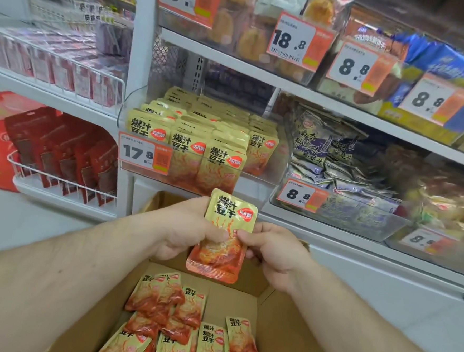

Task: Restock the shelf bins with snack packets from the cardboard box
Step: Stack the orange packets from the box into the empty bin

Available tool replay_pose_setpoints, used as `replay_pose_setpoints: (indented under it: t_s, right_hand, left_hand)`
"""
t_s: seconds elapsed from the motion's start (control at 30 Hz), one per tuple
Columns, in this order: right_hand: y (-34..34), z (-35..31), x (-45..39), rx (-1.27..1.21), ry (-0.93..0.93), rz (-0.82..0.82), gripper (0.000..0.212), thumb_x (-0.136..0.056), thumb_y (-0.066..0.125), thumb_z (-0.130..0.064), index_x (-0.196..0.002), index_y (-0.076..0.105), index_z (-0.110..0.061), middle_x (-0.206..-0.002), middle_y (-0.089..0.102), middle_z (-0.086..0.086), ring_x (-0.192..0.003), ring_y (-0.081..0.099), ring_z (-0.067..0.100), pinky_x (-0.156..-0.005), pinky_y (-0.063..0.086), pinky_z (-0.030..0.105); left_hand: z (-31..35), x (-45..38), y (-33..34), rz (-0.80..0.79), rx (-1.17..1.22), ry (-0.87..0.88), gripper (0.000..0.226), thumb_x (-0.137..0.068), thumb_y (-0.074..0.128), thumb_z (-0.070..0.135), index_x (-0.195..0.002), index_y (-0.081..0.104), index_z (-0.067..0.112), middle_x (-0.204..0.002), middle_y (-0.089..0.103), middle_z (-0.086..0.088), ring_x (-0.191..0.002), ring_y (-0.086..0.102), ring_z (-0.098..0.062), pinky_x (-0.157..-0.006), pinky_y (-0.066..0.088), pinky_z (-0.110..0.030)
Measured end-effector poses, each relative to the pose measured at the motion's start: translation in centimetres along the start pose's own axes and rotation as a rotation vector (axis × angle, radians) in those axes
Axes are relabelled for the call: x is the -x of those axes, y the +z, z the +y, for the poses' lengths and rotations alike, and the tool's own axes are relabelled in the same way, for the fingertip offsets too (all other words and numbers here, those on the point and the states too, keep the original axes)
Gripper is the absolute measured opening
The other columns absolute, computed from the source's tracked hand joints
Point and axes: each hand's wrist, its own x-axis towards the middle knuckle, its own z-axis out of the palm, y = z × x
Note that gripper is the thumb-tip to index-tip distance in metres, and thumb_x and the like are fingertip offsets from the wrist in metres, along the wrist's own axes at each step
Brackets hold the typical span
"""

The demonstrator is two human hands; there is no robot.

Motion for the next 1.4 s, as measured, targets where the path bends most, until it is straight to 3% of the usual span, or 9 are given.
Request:
replay_pose_setpoints:
  t_s: [0.17, 0.27, 0.4, 0.6, 0.8, 0.9, 1.1, 1.3, 1.4]
  right_hand:
    - [-0.2, -0.7, 1.2, 0.047, -0.079, 0.091, 0.024, -0.082, 0.076, -0.006, -0.076, 0.054, -0.015, -0.071, 0.067, 0.004, -0.054, 0.053, 0.011, -0.053, 0.04, 0.022]
    - [-1.2, -1.9, 1.7, 0.362, -0.29, 0.252, 0.042, -0.072, 0.086, -0.017, -0.097, 0.053, -0.022, -0.096, 0.059, -0.005, -0.079, 0.054, 0.01, -0.07, 0.045, 0.025]
    - [-1.8, -2.7, 2.7, 0.785, -0.44, 0.023, 0.081, -0.064, 0.09, -0.031, -0.13, 0.042, -0.035, -0.115, 0.053, -0.02, -0.105, 0.054, 0.0, -0.092, 0.046, 0.022]
    - [-1.0, -2.2, 2.7, 1.016, -0.488, -0.042, 0.031, -0.071, 0.085, -0.03, -0.08, 0.056, -0.039, -0.082, 0.069, -0.014, -0.077, 0.063, 0.0, -0.076, 0.053, 0.029]
    - [-0.7, -2.6, 3.0, 0.972, -0.465, -0.01, 0.026, -0.074, 0.082, -0.029, -0.083, 0.059, -0.038, -0.081, 0.071, -0.011, -0.075, 0.064, 0.004, -0.074, 0.053, 0.029]
    - [-1.1, -3.5, 3.3, 0.979, -0.438, -0.015, 0.021, -0.072, 0.081, -0.029, -0.082, 0.063, -0.032, -0.078, 0.072, -0.008, -0.073, 0.066, 0.008, -0.075, 0.055, 0.035]
    - [-3.9, -14.4, 3.4, 1.046, -0.324, 0.195, 0.014, -0.071, 0.081, -0.014, -0.079, 0.07, -0.01, -0.071, 0.073, 0.004, -0.068, 0.071, 0.022, -0.066, 0.058, 0.041]
    - [-1.2, -21.7, -1.4, 1.316, -0.241, 0.253, 0.025, -0.079, 0.078, -0.022, -0.086, 0.063, -0.004, -0.071, 0.068, 0.007, -0.045, 0.065, 0.016, -0.045, 0.044, 0.023]
    - [0.7, -22.0, -4.8, 1.483, -0.196, 0.247, 0.023, -0.084, 0.074, -0.022, -0.077, 0.058, -0.008, -0.077, 0.065, 0.007, -0.051, 0.068, 0.018, -0.044, 0.047, 0.017]
  left_hand:
    - [0.0, -0.4, 0.3, 0.092, -0.107, 0.061, 0.035, -0.092, 0.06, -0.008, -0.112, 0.058, 0.021, -0.101, 0.076, -0.001, -0.096, 0.071, -0.015, -0.086, 0.057, -0.034]
    - [0.2, -0.2, 0.1, 0.124, -0.534, 0.119, 0.039, -0.091, 0.067, 0.01, -0.121, 0.05, 0.029, -0.106, 0.069, 0.007, -0.1, 0.066, -0.012, -0.09, 0.055, -0.033]
    - [0.6, 0.5, 1.0, 0.031, -0.988, 0.194, 0.045, -0.094, 0.064, 0.023, -0.132, 0.038, 0.025, -0.121, 0.058, 0.006, -0.107, 0.058, -0.016, -0.086, 0.046, -0.028]
    - [0.7, 0.4, 1.8, -0.01, -0.999, 0.242, 0.038, -0.097, 0.06, 0.022, -0.117, 0.029, 0.032, -0.095, 0.051, 0.013, -0.085, 0.054, -0.009, -0.072, 0.041, -0.029]
    - [1.2, 0.3, 1.5, 0.014, -0.972, 0.277, 0.033, -0.096, 0.061, 0.02, -0.111, 0.033, 0.03, -0.111, 0.045, 0.009, -0.092, 0.057, -0.014, -0.082, 0.05, -0.036]
    - [1.7, 0.1, 1.1, 0.062, -0.969, 0.331, 0.036, -0.092, 0.066, 0.029, -0.112, 0.036, 0.03, -0.117, 0.04, 0.009, -0.093, 0.054, -0.011, -0.076, 0.045, -0.028]
    - [3.6, -0.9, -2.2, 0.526, -1.052, 0.575, 0.036, -0.088, 0.064, 0.031, -0.12, 0.048, 0.024, -0.126, 0.037, 0.005, -0.122, 0.036, -0.016, -0.106, 0.037, -0.037]
    - [3.3, -2.4, -3.7, 0.584, -1.258, 0.486, 0.033, -0.09, 0.058, 0.027, -0.123, 0.052, 0.025, -0.143, 0.03, 0.001, -0.136, 0.02, -0.02, -0.113, 0.025, -0.039]
    - [3.0, -3.1, -4.1, 0.536, -1.297, 0.44, 0.033, -0.089, 0.056, 0.023, -0.122, 0.051, 0.025, -0.149, 0.026, -0.003, -0.141, 0.015, -0.022, -0.115, 0.023, -0.04]
